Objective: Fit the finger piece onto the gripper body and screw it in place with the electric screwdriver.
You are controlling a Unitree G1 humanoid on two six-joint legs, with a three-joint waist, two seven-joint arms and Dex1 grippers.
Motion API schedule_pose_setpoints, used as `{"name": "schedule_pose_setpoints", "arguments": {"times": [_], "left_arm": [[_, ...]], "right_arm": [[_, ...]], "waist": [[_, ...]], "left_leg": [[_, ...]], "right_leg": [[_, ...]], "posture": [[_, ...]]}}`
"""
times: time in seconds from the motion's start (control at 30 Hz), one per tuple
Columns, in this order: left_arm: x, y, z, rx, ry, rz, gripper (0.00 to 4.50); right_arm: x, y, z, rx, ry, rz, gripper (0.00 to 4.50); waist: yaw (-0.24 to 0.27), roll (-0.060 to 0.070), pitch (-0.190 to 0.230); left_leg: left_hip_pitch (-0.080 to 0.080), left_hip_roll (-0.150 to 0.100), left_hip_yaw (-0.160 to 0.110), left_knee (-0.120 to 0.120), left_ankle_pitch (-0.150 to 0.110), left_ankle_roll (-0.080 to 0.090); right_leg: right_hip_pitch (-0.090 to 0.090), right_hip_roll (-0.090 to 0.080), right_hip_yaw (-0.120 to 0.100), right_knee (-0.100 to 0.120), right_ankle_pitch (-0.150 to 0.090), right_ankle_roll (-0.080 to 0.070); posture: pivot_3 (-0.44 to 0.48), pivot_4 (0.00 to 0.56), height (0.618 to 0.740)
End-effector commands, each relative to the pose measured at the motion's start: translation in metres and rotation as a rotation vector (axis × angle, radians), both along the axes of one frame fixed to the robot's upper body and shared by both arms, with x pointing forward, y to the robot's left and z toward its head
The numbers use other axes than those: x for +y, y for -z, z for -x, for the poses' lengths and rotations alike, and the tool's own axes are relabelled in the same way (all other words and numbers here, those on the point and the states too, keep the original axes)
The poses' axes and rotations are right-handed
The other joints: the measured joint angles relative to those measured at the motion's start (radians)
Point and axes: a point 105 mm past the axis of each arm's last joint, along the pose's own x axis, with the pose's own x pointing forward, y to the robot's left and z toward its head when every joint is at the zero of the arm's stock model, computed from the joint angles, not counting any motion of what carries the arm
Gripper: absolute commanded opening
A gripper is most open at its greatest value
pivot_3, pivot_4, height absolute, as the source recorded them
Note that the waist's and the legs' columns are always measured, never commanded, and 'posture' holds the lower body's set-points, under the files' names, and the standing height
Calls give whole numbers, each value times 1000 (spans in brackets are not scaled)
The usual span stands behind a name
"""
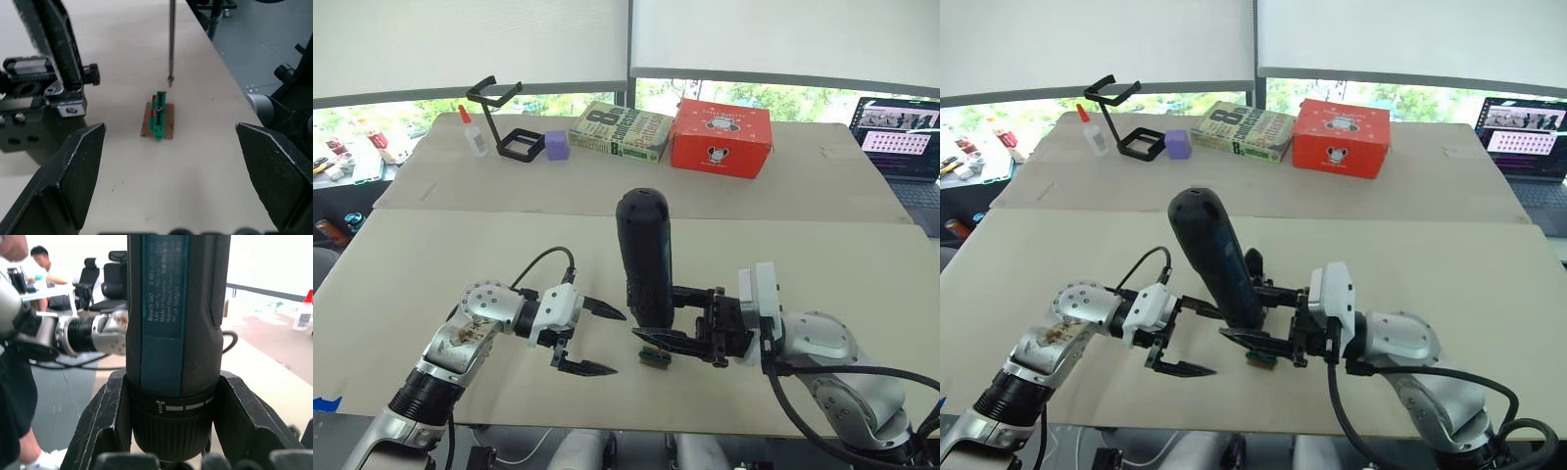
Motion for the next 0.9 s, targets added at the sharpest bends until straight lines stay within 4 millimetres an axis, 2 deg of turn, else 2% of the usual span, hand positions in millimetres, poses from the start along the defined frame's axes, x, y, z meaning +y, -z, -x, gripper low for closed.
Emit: {"name": "schedule_pose_setpoints", "arguments": {"times": [0.03,0.33,0.7,0.9], "left_arm": [[6,-10,1,-19,-24,28,4500],[6,-15,-10,-58,-74,52,4500],[-1,-14,-34,-114,-116,87,4500],[-7,-11,-41,-154,-96,82,4500]], "right_arm": [[-3,-29,7,-54,-34,-48,1911],[-4,-61,-4,-38,-122,-56,1911],[15,-102,-31,-124,-181,-56,1911],[25,-102,-40,-142,-200,-37,1911]], "waist": [[0,0,0],[1,0,0],[-1,0,0],[-3,0,0]], "left_leg": [[0,0,0,0,0,0],[0,0,0,0,0,0],[-2,0,0,0,0,0],[-4,0,0,5,0,1]], "right_leg": [[0,0,0,0,0,0],[0,-2,0,0,0,0],[-1,-2,-1,0,0,0],[-2,-2,-3,5,0,0]], "posture": [[0,150,740],[0,150,740],[0,150,740],[0,150,740]]}}
